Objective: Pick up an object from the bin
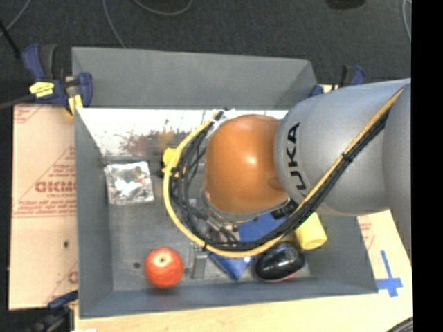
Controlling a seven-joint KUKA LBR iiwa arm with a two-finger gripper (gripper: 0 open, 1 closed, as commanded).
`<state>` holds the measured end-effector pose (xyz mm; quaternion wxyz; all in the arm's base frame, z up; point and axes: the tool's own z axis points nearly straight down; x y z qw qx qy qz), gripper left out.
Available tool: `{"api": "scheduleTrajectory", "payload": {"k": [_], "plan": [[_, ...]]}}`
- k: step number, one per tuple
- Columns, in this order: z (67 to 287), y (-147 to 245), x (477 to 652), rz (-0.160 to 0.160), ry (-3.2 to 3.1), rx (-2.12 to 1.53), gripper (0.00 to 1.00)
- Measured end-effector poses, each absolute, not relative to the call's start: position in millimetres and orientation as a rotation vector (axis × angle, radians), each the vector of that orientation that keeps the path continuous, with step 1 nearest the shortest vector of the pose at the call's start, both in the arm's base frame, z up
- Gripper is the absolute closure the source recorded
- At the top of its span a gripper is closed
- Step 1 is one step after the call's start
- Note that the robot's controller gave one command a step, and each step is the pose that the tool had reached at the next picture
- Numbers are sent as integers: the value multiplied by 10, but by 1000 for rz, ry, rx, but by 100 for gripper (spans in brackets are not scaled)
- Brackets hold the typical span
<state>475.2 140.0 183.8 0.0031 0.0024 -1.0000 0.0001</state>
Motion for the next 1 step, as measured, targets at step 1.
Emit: {"api": "scheduleTrajectory", "payload": {"k": [1], "plan": [[1882, 1392, 4769, -2, -3143, 1, 0]]}}
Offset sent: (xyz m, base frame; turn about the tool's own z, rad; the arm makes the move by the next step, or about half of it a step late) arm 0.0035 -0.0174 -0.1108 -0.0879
